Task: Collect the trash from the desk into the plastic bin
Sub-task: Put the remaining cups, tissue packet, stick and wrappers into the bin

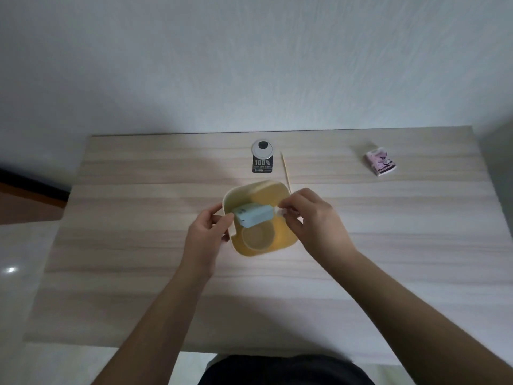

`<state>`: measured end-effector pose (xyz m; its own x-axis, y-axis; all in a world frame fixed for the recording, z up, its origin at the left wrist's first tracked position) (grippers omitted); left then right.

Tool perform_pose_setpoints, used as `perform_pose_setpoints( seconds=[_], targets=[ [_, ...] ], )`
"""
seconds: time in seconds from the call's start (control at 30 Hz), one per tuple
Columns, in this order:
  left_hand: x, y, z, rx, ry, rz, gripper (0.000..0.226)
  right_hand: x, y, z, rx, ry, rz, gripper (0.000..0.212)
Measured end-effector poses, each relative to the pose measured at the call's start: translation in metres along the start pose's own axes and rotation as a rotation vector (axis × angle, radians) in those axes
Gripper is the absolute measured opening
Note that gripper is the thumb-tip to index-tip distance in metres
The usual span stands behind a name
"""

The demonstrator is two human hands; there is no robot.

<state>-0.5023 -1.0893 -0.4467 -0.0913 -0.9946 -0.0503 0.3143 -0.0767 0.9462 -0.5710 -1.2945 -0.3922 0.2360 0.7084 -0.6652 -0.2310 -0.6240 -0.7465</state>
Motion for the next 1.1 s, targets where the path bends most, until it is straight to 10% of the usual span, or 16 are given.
perform_pose_setpoints(
  seconds=[0.77, 1.1],
  targets=[
    [-0.025, -0.003, 0.030, -0.018, -0.008, 0.049, 0.023, -0.007, -0.008, -0.010, -0.047, 0.080, 0.223, 0.025],
    [-0.046, 0.001, 0.020, 0.011, 0.120, 0.094, 0.024, 0.042, 0.057, -0.092, 0.281, -0.166, 0.318, 0.021]
  ],
)
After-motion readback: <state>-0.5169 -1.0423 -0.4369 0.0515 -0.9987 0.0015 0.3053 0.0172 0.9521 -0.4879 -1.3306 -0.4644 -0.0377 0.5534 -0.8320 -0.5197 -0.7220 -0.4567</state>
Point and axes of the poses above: each hand's wrist, its own z-axis away from the middle knuckle, its own x-axis out of the palm, y = z × x, the point moved 1 cm from there along -z, towards the middle knuckle, and after that the axes turned 11 degrees about x, right-handed, at the moved point
